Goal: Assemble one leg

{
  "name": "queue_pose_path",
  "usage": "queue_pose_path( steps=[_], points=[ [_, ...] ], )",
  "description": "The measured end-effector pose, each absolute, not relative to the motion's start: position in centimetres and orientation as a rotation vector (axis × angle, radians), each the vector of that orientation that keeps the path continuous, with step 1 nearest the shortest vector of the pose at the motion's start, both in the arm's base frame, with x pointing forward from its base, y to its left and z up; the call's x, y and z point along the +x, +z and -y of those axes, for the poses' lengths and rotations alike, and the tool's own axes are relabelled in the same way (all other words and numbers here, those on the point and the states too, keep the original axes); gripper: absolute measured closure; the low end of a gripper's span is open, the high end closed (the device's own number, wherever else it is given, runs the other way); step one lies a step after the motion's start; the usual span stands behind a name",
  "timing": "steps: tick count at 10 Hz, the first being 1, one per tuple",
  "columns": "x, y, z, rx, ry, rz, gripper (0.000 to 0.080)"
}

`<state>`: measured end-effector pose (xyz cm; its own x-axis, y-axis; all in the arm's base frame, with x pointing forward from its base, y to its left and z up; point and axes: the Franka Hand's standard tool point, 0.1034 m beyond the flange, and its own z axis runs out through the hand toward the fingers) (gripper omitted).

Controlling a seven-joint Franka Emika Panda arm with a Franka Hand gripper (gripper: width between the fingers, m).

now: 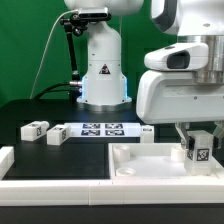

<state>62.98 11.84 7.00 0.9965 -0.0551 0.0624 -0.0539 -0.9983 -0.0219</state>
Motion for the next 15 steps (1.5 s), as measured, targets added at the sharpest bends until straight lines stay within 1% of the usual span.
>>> queue_pose_path(
  steps=[4, 5, 7, 10, 11, 12, 13, 14, 15],
  points=[
    [62.8, 6.9, -11.0, -2.989, -0.08, -0.772, 0.0504],
    [62.8, 6.9, -10.7, -2.967, -0.081, -0.867, 0.0504],
    [62.8, 6.9, -10.0, -2.845, -0.126, -1.22, 0.0481],
    [62.7, 6.9, -9.2, -2.796, -0.119, -1.361, 0.0476],
    [62.7, 6.8, -9.2, -2.797, -0.118, -1.36, 0.0417],
    [62.7, 6.8, -9.2, -2.796, -0.117, -1.36, 0.0237],
    [62.7, 6.8, -9.2, -2.797, -0.117, -1.36, 0.0177],
    [62.7, 6.8, -9.2, -2.797, -0.117, -1.36, 0.0177],
    [62.7, 6.8, -9.2, -2.797, -0.117, -1.36, 0.0154]
  ],
)
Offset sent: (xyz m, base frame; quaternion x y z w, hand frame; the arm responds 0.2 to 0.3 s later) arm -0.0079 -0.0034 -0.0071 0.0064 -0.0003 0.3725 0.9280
